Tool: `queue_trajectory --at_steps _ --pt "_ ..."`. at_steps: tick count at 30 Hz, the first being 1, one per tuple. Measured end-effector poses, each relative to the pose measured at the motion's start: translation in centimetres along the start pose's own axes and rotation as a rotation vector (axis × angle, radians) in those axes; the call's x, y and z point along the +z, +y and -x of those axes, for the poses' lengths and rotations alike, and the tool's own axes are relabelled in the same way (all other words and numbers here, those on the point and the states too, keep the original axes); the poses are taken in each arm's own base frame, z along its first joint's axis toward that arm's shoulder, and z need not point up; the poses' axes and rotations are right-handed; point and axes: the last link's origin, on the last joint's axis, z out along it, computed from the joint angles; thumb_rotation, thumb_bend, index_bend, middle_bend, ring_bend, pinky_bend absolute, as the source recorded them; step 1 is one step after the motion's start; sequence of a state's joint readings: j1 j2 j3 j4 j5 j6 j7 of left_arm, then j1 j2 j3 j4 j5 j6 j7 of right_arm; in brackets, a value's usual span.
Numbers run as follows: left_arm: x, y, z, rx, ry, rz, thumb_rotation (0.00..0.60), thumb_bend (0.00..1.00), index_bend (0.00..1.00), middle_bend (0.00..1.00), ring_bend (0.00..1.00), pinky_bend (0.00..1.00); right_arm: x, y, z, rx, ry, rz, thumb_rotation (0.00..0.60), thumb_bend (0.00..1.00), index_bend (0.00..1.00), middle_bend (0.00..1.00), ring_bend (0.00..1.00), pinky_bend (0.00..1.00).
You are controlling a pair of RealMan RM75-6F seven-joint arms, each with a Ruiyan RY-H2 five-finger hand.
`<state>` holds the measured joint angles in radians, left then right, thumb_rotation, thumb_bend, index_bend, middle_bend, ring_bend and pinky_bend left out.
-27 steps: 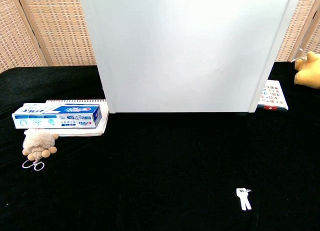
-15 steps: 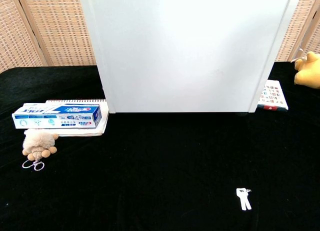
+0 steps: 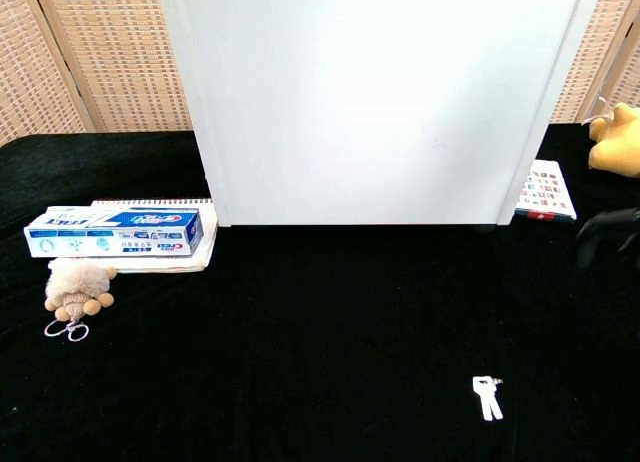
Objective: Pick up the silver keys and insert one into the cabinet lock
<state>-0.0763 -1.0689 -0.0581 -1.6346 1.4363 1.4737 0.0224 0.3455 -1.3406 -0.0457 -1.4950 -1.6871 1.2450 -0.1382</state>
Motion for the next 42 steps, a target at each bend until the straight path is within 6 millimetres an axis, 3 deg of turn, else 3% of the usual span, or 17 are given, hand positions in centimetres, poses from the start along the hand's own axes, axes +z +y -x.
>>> queue_trajectory --at_steps 9,17,31,42 --pt "0.5 -0.2 0.3 0.003 -0.012 -0.008 0.6 0.0 0.0 0.0 0.0 0.0 2.9 -3.7 2.9 0.059 -0.168 -0.053 0.6 0.38 0.55 0.91 0.83 1.0" --pt "0.5 -0.1 0.5 0.009 -0.018 -0.006 0.6 0.0 0.0 0.0 0.0 0.0 4.2 -5.3 4.6 0.023 -0.217 -0.058 0.6 0.46 0.56 0.91 0.84 1.0" --pt "0.6 0.0 0.8 0.019 -0.027 -0.007 0.6 0.0 0.0 0.0 0.0 0.0 6.3 -6.7 6.4 -0.022 -0.247 -0.047 0.6 0.5 0.56 0.91 0.84 1.0" --pt "0.6 0.1 0.9 0.022 -0.03 -0.004 0.6 0.0 0.0 0.0 0.0 0.0 6.9 -6.9 7.1 -0.039 -0.254 -0.037 0.6 0.51 0.56 0.91 0.84 1.0"
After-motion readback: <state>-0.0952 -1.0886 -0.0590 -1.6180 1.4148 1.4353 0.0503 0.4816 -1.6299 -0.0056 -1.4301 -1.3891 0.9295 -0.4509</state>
